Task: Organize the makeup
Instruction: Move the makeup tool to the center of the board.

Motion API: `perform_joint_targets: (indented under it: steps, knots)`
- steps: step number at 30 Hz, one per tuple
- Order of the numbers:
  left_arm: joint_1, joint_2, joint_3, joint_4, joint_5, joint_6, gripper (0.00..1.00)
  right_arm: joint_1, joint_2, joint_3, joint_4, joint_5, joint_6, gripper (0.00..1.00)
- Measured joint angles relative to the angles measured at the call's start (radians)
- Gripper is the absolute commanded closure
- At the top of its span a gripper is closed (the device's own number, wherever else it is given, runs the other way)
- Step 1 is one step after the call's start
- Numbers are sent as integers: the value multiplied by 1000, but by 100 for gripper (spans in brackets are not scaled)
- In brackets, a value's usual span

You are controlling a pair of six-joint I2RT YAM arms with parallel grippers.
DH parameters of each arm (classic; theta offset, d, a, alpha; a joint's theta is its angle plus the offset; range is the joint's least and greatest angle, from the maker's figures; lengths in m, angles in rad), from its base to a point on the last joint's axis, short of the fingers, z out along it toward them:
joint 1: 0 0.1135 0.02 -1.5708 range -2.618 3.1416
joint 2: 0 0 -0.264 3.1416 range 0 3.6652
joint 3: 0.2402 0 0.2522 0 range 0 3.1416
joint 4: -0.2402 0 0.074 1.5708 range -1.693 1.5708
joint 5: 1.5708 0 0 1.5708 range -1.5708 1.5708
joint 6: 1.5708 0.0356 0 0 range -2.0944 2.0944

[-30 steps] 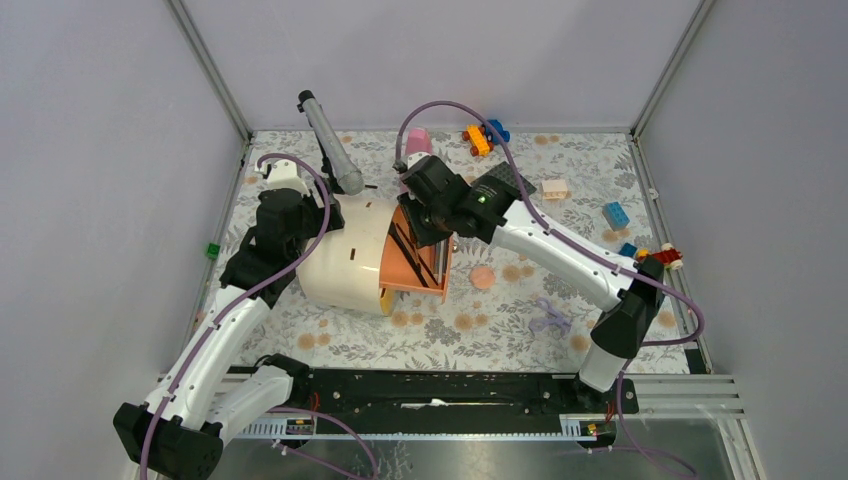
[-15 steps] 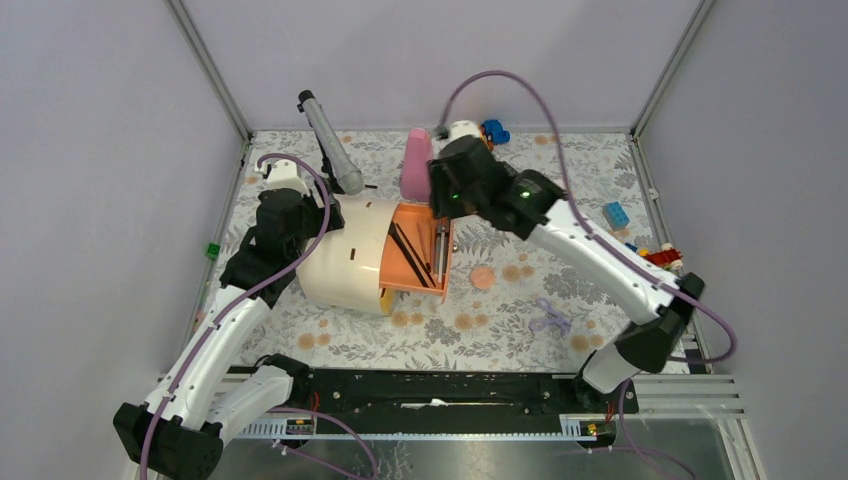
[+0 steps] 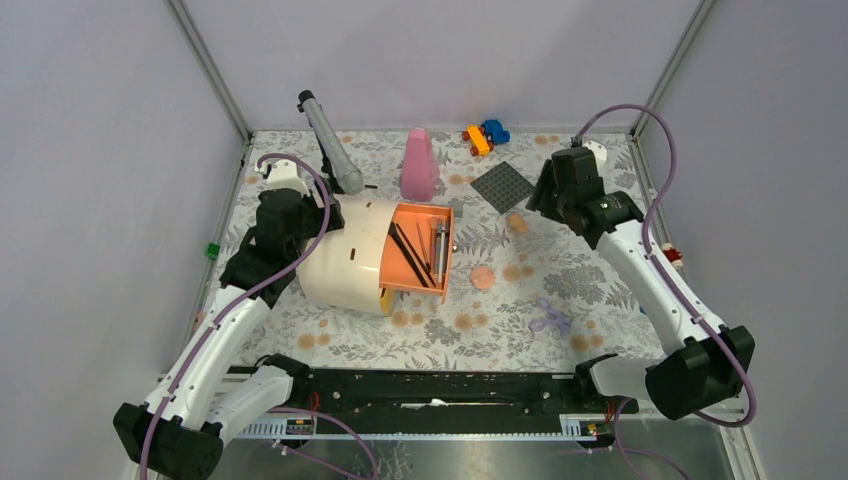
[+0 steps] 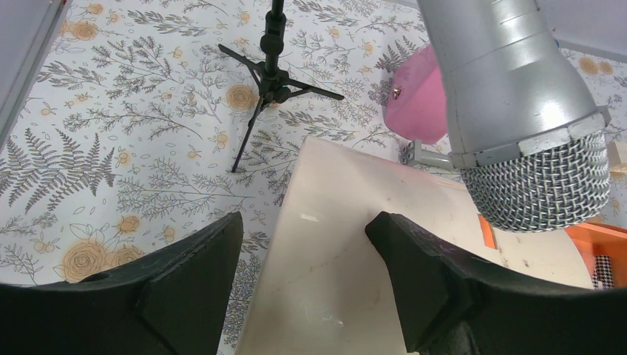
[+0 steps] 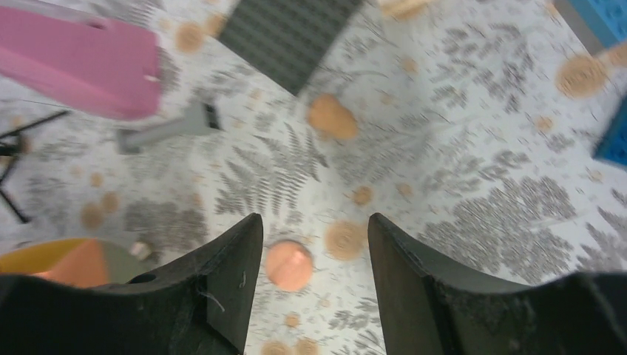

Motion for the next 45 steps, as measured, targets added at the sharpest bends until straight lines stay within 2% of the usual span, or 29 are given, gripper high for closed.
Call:
perform_joint_targets:
  steps: [7,13,21,45]
  knots:
    - [0,0,0,0,0,0,24,-59,2,-163,-37,14,5,30]
    - [0,0,0,0,0,0,24,-82,4,-241,-39,14,16,15]
    - [0,0,0,0,0,0,24,-107,2,-325,-35,-5,31,1]
    - [0,-6,2,-1,-23,45,22,-108,175,-266,-42,22,63,1]
